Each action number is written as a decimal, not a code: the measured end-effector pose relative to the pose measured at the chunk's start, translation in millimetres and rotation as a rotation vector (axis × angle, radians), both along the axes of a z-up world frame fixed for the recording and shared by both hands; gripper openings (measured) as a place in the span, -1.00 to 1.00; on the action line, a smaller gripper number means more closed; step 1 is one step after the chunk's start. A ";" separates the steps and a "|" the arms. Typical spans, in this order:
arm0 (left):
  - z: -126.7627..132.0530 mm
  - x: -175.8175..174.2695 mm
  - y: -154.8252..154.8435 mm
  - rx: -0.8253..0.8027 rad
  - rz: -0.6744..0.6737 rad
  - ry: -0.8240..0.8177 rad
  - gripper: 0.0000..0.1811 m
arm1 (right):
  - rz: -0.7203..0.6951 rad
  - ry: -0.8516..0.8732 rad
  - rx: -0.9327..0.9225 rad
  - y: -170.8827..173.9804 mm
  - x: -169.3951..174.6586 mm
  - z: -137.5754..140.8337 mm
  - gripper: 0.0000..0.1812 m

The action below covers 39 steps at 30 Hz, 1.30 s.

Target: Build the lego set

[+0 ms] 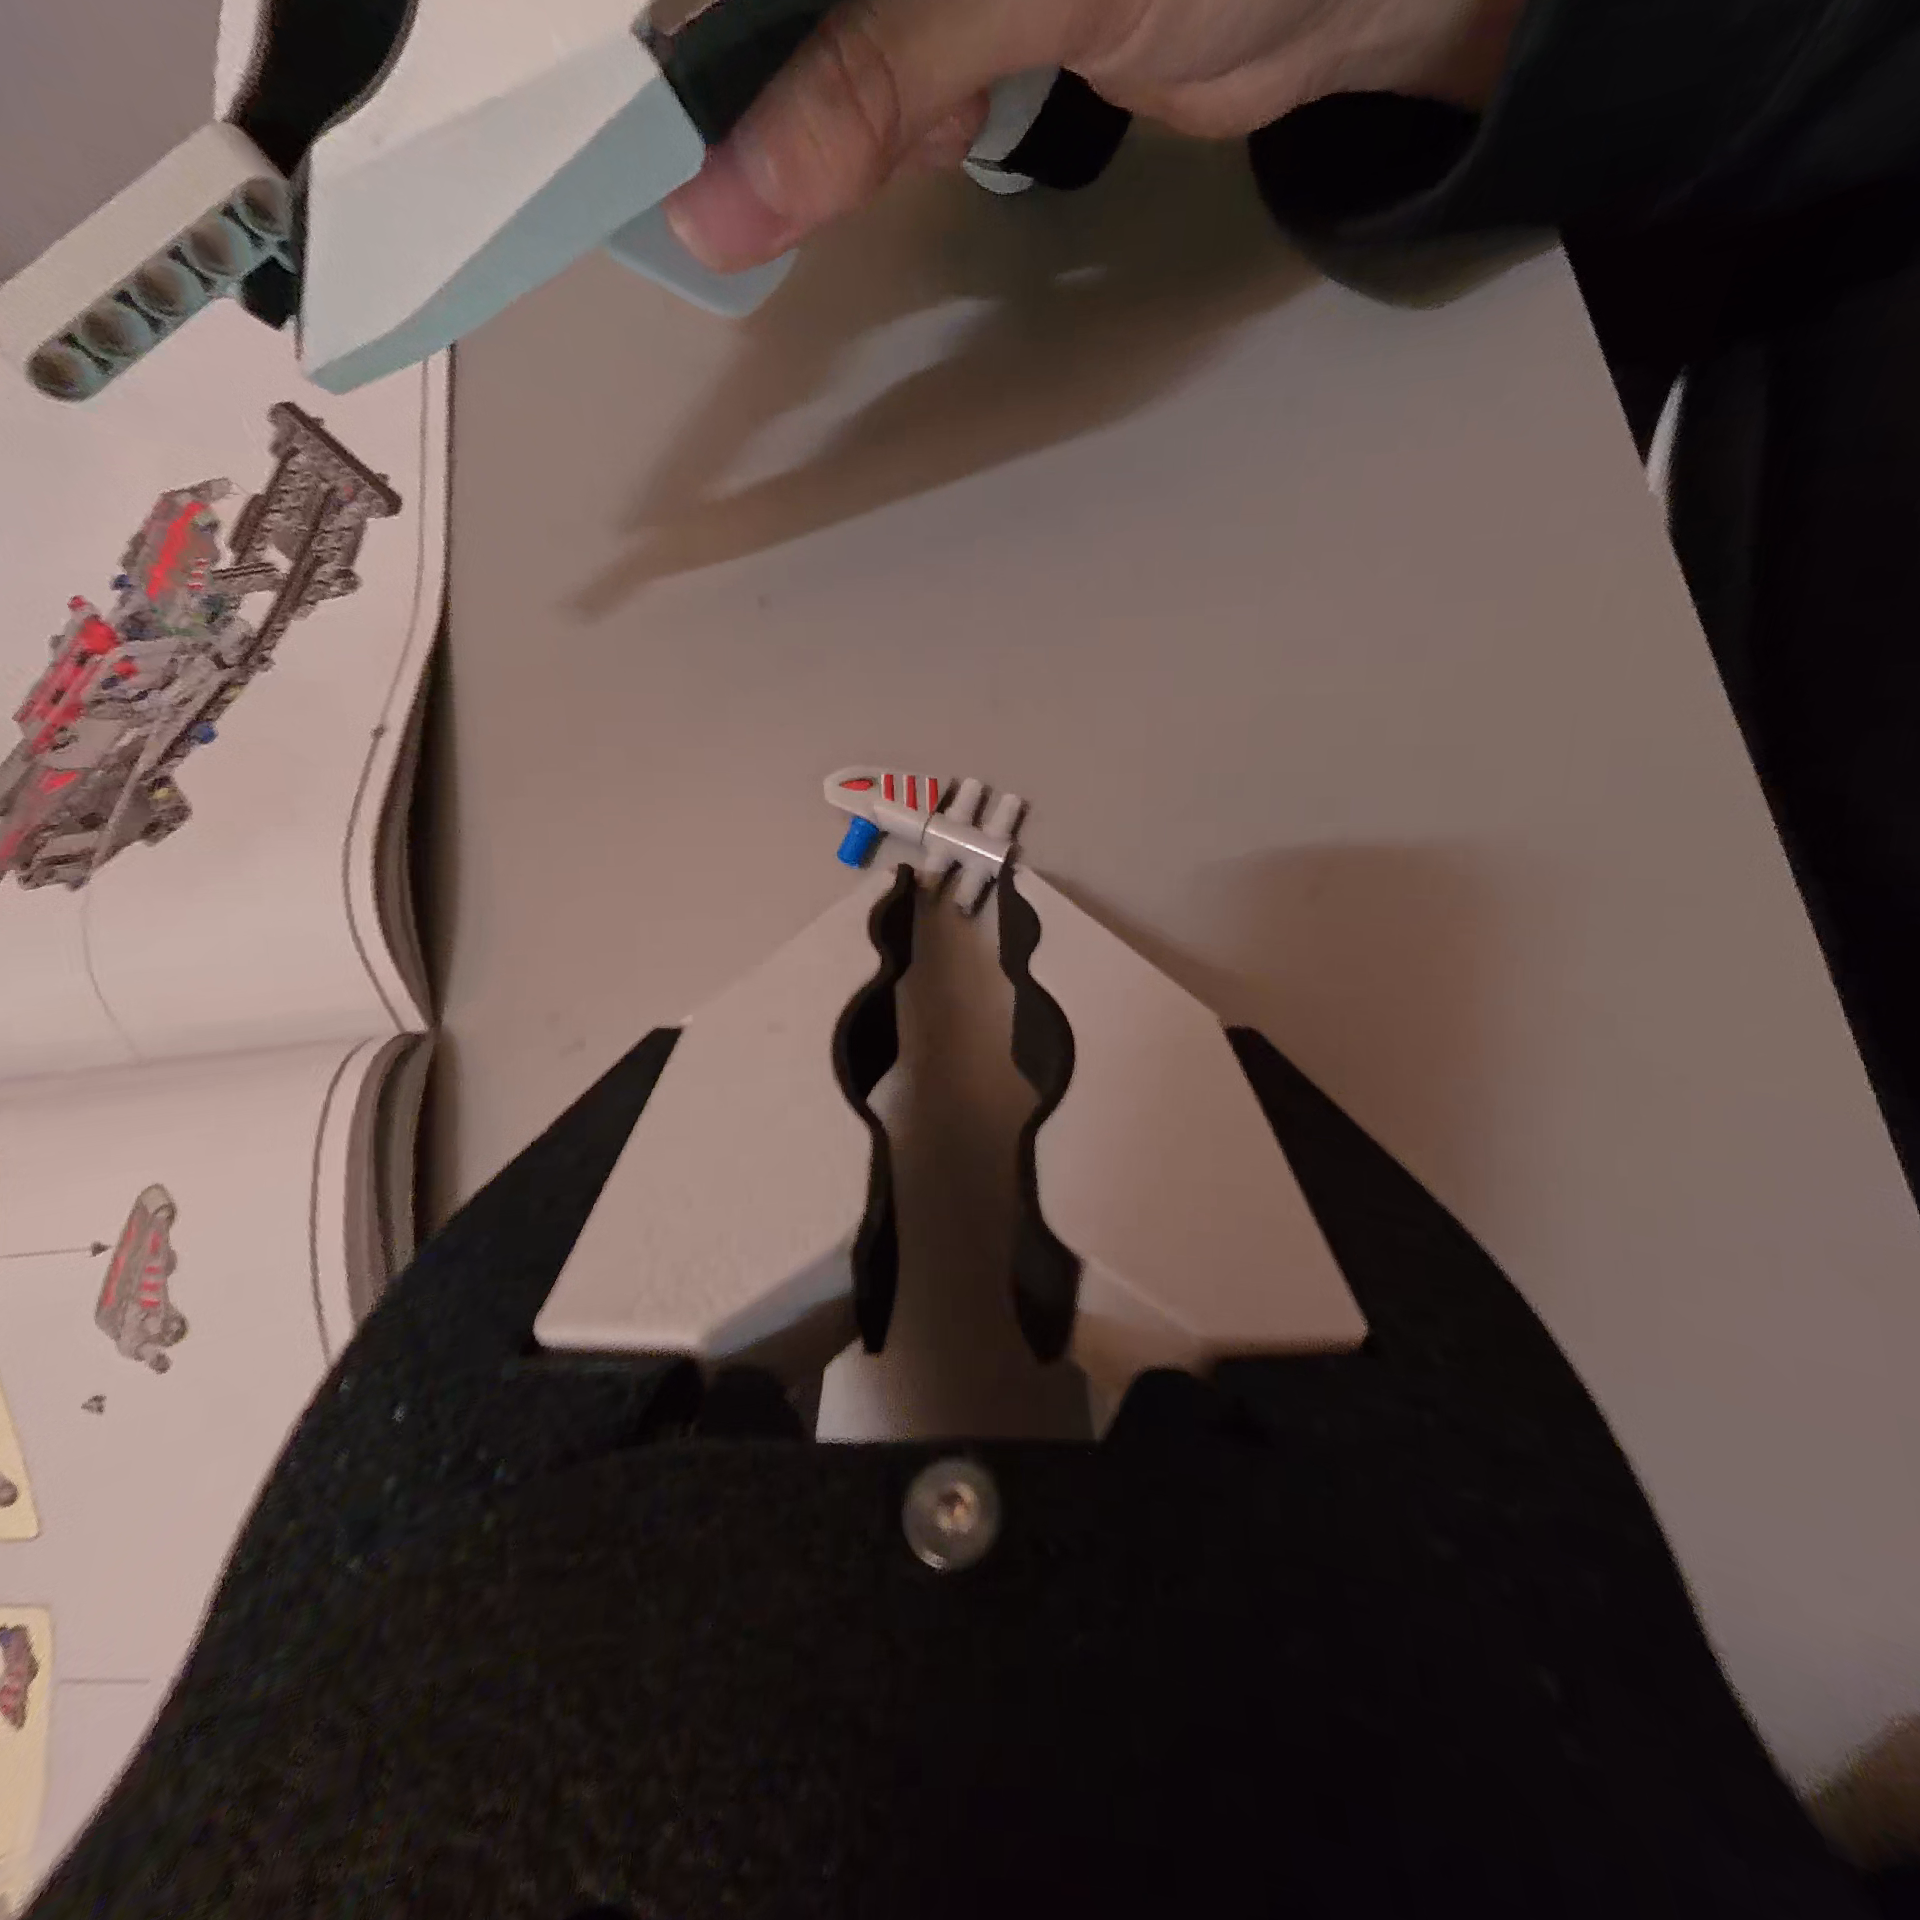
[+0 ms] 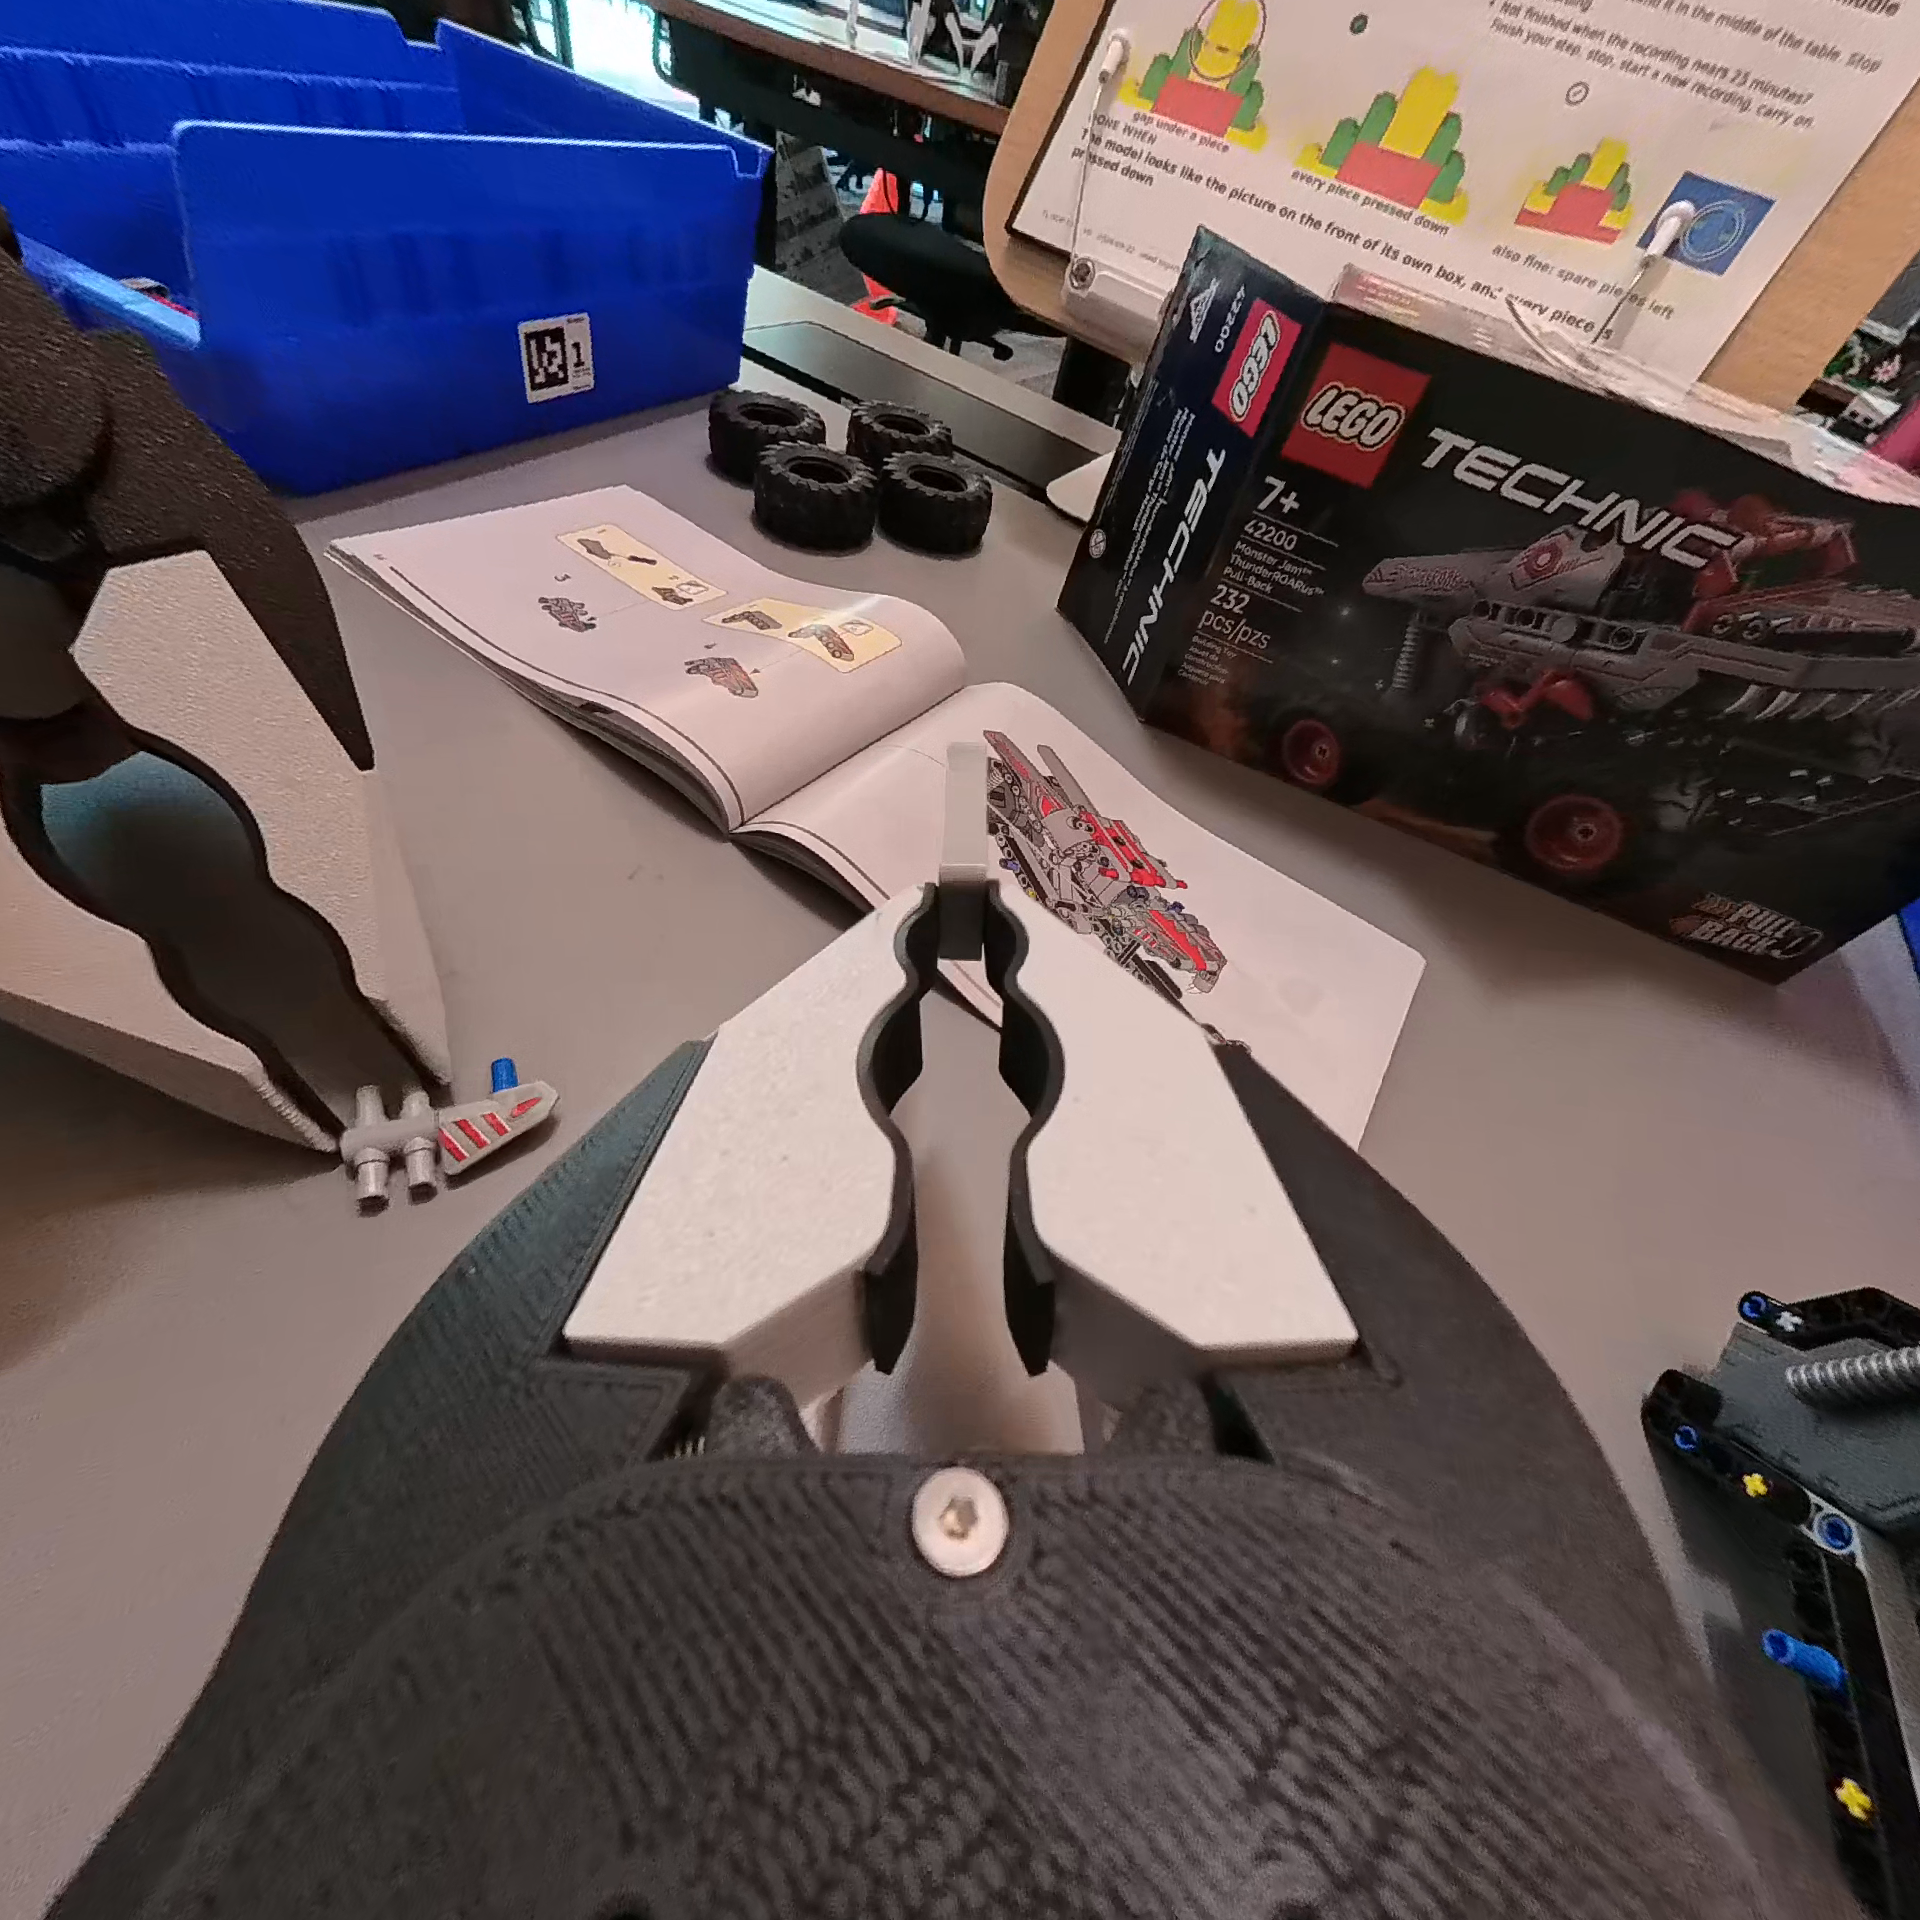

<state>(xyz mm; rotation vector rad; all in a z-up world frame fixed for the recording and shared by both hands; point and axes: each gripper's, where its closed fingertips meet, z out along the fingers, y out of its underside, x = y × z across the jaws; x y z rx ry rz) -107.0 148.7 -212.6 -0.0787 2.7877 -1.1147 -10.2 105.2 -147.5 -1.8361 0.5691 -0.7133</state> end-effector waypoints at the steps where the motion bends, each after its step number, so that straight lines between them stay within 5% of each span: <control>1: 2.5 3.9 -0.8 -0.010 0.022 -0.011 -0.85 | 0.000 -0.005 0.003 -0.1 -0.4 0.8 -0.94; 4: 20.1 23.5 -2.1 -0.085 0.144 -0.052 -0.86 | -0.021 -0.009 0.014 -2.9 1.7 2.5 -0.93; 8: 52.2 63.2 -2.6 -0.249 0.494 -0.071 -0.85 | -0.075 0.000 0.007 -7.9 8.2 0.9 -0.93; 15: 63.4 74.9 -19.2 -0.358 0.679 -0.105 -0.86 | -0.182 -0.212 -0.115 -8.4 4.9 8.8 -0.94; 39: 68.8 80.5 -14.5 -0.402 0.729 -0.174 -0.86 | -0.162 -0.254 -0.179 12.9 -4.2 5.2 -0.93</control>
